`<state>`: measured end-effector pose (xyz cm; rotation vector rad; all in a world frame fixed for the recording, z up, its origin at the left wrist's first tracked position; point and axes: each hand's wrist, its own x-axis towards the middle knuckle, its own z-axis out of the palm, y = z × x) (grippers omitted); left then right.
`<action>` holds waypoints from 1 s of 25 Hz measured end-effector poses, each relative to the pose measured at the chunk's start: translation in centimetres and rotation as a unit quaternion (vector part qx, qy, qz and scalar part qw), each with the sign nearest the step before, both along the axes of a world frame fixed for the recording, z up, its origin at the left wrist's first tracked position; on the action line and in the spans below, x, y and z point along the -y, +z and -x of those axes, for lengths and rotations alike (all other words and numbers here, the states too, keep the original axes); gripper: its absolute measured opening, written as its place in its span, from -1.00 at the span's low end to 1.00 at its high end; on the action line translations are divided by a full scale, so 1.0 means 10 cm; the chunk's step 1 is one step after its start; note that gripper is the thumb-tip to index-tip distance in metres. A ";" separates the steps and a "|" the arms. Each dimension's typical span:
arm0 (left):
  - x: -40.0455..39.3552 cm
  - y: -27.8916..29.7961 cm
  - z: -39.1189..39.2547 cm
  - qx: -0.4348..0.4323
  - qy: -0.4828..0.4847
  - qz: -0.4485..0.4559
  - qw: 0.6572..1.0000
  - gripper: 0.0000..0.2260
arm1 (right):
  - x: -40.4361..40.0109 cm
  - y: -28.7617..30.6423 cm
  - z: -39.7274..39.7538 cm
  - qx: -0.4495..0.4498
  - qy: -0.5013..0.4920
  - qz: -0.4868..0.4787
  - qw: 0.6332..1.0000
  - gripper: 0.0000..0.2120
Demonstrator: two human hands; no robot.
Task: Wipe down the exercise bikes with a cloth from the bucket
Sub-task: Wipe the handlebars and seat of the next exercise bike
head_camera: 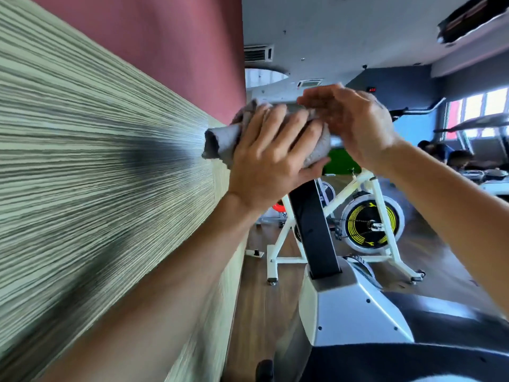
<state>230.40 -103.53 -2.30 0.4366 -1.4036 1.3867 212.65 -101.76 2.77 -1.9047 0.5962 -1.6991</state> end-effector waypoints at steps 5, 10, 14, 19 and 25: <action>-0.14 0.06 -0.23 0.070 0.033 -0.092 0.993 -0.54 | 0.15 -0.19 0.64 -0.304 -0.391 0.090 0.864 -0.69; 0.06 0.11 0.46 0.072 0.269 -0.030 0.960 -0.66 | 0.37 -0.25 0.88 -0.325 -0.364 0.149 0.860 -0.58; 0.33 0.10 1.01 0.063 0.424 -0.052 0.902 -0.62 | 0.31 -0.25 0.95 -0.328 -0.364 0.148 0.859 -0.47; 0.57 0.19 1.37 0.061 0.312 -0.047 0.947 -0.61 | 0.22 -0.24 1.10 -0.256 -0.360 0.114 0.890 -0.56; 0.57 0.15 1.27 0.037 0.333 -0.061 0.940 -0.43 | 0.17 -0.27 1.26 -0.240 -0.380 0.029 0.893 -0.50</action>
